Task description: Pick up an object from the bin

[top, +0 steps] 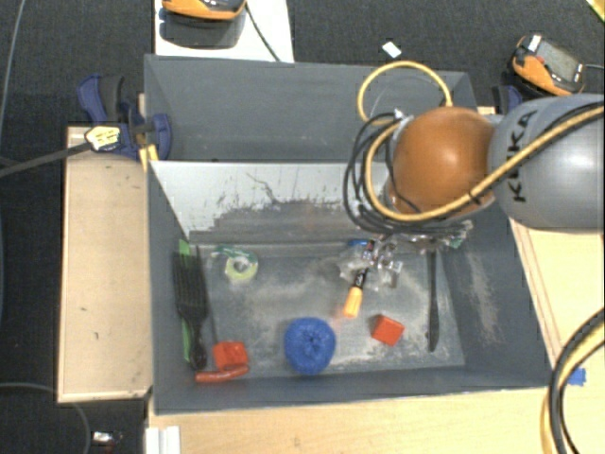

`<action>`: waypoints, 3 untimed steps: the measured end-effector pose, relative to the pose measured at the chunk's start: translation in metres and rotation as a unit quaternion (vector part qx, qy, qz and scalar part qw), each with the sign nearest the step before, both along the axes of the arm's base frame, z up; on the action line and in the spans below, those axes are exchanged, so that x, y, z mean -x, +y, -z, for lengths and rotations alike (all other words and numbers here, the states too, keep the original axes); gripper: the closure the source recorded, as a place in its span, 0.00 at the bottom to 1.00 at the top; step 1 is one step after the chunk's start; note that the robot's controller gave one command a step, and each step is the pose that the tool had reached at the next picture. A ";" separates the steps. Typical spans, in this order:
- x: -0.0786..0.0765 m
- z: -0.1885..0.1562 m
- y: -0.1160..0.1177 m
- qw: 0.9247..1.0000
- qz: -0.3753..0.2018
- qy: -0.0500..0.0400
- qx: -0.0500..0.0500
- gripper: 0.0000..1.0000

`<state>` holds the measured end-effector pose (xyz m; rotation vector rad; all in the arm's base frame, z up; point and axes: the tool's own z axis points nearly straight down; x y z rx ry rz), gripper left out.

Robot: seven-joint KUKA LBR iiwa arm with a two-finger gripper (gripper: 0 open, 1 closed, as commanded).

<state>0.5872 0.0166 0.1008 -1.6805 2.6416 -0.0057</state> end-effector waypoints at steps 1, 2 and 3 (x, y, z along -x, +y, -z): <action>-0.001 -0.029 0.000 1.000 0.002 -0.001 -0.001 1.00; -0.001 -0.044 0.000 1.000 0.003 -0.002 -0.001 1.00; 0.000 -0.068 0.000 1.000 0.005 -0.001 -0.001 1.00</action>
Offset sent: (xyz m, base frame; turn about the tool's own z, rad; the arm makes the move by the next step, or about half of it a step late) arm 0.0015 0.0002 0.0202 0.0026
